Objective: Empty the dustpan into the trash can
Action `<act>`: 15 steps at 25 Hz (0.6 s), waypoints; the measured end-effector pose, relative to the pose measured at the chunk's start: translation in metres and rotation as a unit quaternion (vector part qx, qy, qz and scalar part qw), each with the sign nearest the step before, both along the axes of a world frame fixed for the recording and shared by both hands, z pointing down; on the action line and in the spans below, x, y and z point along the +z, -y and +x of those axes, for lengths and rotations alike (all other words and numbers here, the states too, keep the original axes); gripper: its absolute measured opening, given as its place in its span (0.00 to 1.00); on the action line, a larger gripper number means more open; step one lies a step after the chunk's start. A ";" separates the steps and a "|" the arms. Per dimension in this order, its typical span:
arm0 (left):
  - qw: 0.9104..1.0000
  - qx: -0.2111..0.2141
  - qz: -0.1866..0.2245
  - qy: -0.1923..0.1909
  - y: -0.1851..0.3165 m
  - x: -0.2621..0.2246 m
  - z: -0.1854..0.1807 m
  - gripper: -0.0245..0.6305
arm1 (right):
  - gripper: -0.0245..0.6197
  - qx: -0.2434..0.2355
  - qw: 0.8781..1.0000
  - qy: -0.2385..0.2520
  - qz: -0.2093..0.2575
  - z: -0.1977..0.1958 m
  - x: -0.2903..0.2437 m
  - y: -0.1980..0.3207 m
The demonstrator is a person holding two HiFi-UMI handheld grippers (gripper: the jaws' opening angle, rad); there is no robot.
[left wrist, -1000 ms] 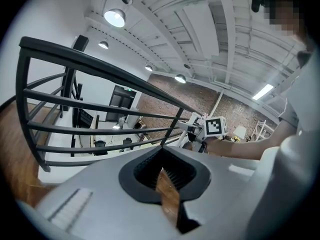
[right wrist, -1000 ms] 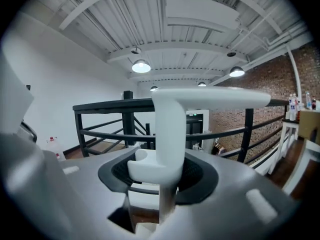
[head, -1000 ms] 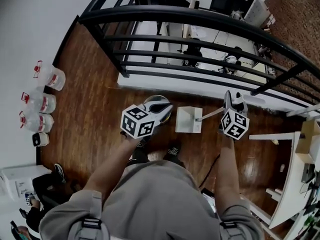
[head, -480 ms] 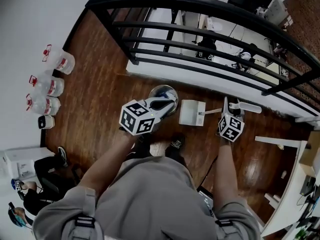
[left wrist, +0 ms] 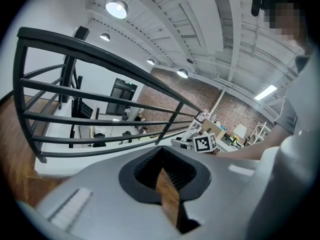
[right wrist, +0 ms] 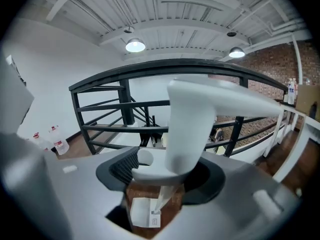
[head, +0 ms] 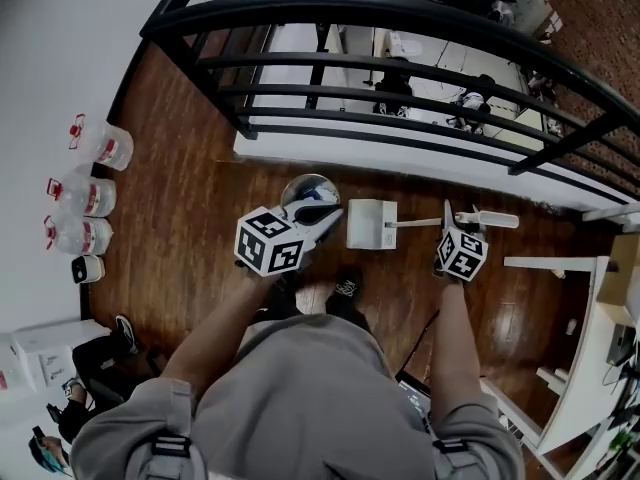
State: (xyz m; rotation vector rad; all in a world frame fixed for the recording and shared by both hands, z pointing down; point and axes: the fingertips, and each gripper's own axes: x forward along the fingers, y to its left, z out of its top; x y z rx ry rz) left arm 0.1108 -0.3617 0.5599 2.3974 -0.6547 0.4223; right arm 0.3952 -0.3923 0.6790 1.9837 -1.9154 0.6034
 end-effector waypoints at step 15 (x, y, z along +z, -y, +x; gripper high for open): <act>0.998 0.005 0.023 -0.065 0.028 -0.038 -0.031 0.04 | 0.23 -0.085 0.992 0.098 -0.006 -0.120 -0.073 -0.028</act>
